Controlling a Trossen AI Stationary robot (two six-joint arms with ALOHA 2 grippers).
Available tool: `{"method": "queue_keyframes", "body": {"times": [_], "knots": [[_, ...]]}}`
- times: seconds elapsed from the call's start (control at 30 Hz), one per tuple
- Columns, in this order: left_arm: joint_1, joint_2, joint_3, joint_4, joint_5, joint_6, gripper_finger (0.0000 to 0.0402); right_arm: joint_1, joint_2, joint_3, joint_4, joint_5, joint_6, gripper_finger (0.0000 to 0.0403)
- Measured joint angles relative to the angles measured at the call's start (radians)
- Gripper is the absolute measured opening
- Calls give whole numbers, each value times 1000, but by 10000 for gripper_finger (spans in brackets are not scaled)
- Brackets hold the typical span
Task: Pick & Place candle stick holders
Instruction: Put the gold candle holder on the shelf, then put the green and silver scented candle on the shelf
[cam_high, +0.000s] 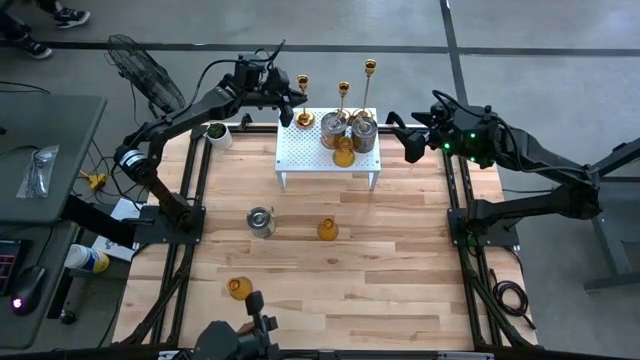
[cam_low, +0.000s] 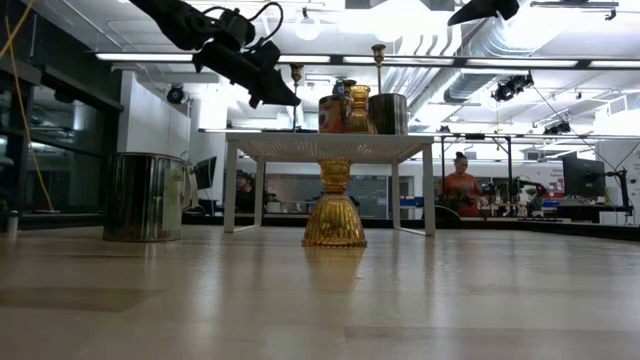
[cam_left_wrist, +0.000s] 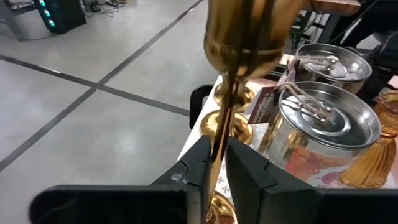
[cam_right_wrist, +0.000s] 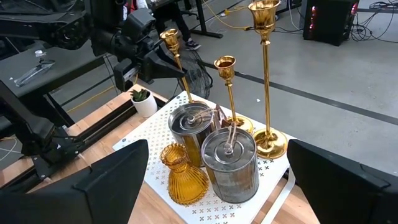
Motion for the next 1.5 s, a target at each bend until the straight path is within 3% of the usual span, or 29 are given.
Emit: {"method": "queue_keyframes", "body": {"times": [0.33, 0.53, 0.9, 1.17, 1.5], "knots": [[0, -6, 0, 6, 9, -2, 164, 0, 0, 0, -7, 0, 0, 375], [0, -55, 0, -1, 9, -2, 206, 0, 0, 0, -35, -25, 2, 375], [0, -160, 4, -182, -23, -2, 216, 0, -14, -27, -89, -42, 5, 375], [0, -225, 4, -351, -38, -2, 216, 0, -139, -221, 17, -54, 75, 375], [-1, -319, 4, -429, -60, -112, 216, 1, -299, -503, 216, -190, 160, 375]]}}
